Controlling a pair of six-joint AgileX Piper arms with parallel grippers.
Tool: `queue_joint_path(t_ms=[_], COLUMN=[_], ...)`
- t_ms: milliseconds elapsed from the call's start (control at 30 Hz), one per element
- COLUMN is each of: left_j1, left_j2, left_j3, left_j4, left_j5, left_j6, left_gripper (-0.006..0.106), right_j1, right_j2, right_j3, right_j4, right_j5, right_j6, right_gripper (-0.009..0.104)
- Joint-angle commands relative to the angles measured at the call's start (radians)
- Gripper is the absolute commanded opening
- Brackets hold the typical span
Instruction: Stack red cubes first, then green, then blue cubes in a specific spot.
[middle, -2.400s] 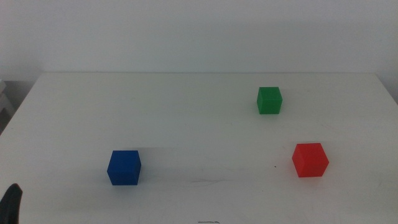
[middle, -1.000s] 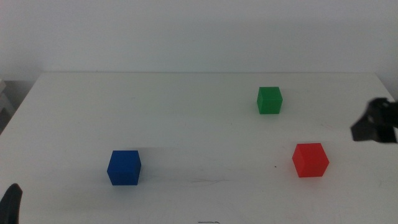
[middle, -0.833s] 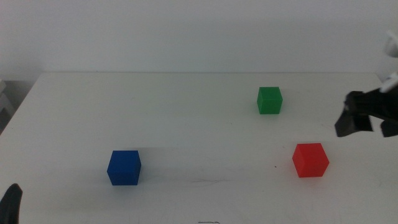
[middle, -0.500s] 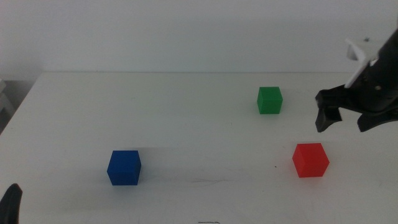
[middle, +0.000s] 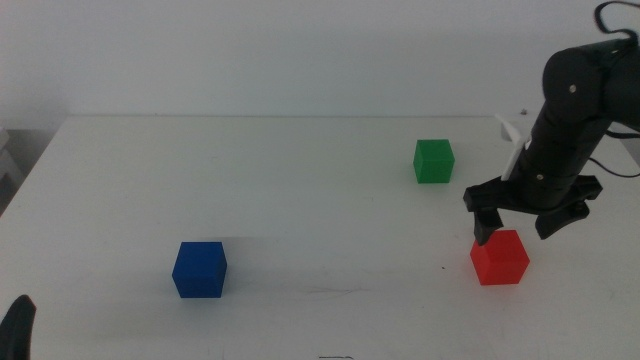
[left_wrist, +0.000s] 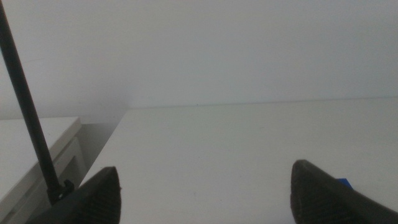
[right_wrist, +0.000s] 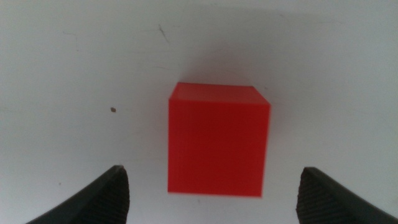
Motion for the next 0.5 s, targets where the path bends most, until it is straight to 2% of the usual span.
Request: queue_joint_path(t_ms=[0,233,467], left_j1=[-0.002,-0.002,-0.002], left_j2=[-0.02,-0.02,-0.02], left_j3=[-0.003,-0.003,-0.003], left_j4=[-0.005,-0.005,-0.005], left_j5=[-0.077,-0.077,-0.077], left_j6=[-0.012,-0.012,-0.012], left_gripper=[0.094,0.094,0.094], right_j1=[0.004,0.004,0.003], right_j2=[-0.03,0.025,0.084], right_j3=[-0.032,-0.032,-0.032], right_j4=[-0.016,-0.034,-0.022], right_j5=[-0.026,-0.047,-0.046], right_j6=[0.0,0.001,0.001], right_gripper=[0.094,0.094,0.092])
